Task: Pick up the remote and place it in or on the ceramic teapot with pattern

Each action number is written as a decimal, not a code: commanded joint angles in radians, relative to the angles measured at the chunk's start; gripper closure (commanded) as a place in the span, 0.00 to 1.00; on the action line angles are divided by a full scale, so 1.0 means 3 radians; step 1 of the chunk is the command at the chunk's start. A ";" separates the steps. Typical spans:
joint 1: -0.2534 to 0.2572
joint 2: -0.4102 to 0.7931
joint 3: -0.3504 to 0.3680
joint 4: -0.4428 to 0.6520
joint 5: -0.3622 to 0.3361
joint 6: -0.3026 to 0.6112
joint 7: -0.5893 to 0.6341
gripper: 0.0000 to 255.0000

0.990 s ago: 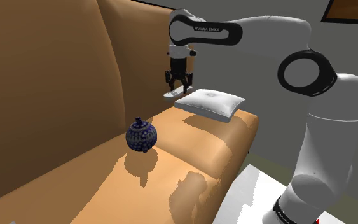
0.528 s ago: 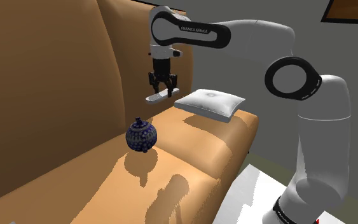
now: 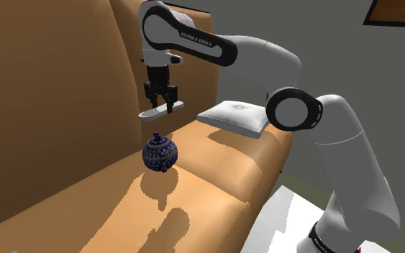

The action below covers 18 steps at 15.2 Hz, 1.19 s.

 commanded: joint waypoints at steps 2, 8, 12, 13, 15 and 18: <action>-0.0033 -0.0111 0.0023 -0.0323 0.0027 0.0211 0.0059 1.00; -0.0160 -0.0334 0.0050 -0.0989 0.0083 0.0645 0.0080 1.00; -0.0210 -0.0410 0.0055 -0.1298 0.0102 0.0876 0.0088 1.00; -0.0220 -0.0424 0.0056 -0.1366 0.0106 0.0929 0.0090 1.00; -0.0228 -0.0435 0.0056 -0.1423 0.0108 0.0975 0.0091 1.00; -0.0228 -0.0434 0.0056 -0.1422 0.0108 0.0975 0.0091 1.00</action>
